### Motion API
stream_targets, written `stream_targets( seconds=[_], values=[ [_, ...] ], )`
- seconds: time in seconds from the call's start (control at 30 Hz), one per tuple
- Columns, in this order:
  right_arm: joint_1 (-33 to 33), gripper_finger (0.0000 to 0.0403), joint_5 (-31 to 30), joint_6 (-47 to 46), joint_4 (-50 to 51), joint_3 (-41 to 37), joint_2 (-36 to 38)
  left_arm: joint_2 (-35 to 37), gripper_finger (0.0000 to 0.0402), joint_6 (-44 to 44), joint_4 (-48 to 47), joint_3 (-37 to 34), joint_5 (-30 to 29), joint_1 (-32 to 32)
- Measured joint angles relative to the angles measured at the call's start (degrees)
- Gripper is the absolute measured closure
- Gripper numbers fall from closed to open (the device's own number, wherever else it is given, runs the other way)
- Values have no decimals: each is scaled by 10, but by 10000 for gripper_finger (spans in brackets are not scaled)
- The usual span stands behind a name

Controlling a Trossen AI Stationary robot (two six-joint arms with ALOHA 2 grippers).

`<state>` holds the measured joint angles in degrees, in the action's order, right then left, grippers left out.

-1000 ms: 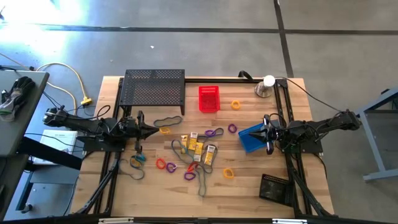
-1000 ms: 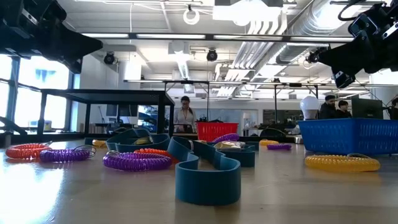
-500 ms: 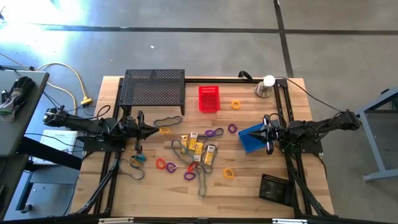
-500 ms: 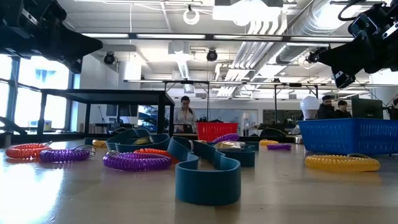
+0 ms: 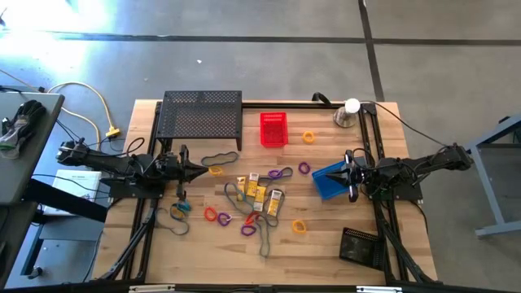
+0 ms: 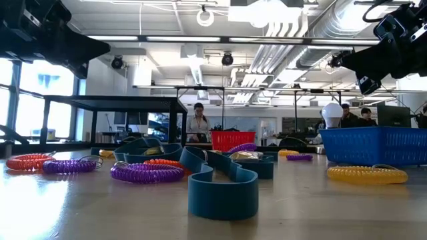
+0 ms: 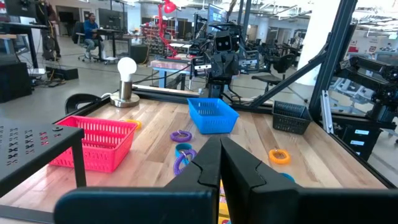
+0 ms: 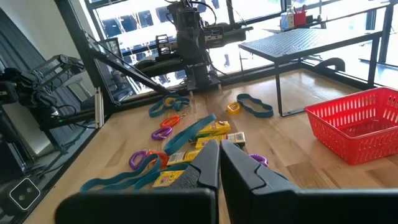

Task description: Pick & Place Office Desk Supplies

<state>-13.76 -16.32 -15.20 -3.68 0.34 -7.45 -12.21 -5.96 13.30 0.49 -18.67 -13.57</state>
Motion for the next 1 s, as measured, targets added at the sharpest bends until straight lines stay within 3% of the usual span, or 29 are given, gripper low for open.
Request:
stream_targets(
  seconds=[0.4, 0.7, 0.9, 1.0],
  values=[
    [0, 401, 0, 0, 0, 0, 0, 0, 401, 0, 0, 0, 0, 0],
    [0, 401, -18, 0, -14, 0, 0, 0, 401, 89, 0, 0, -24, 8],
    [0, 401, -20, -19, -31, 0, 0, 0, 401, 5, 10, 0, -23, 8],
    [0, 401, -20, -6, -33, 0, 0, 0, 401, 10, 9, 0, -22, 8]
  ],
)
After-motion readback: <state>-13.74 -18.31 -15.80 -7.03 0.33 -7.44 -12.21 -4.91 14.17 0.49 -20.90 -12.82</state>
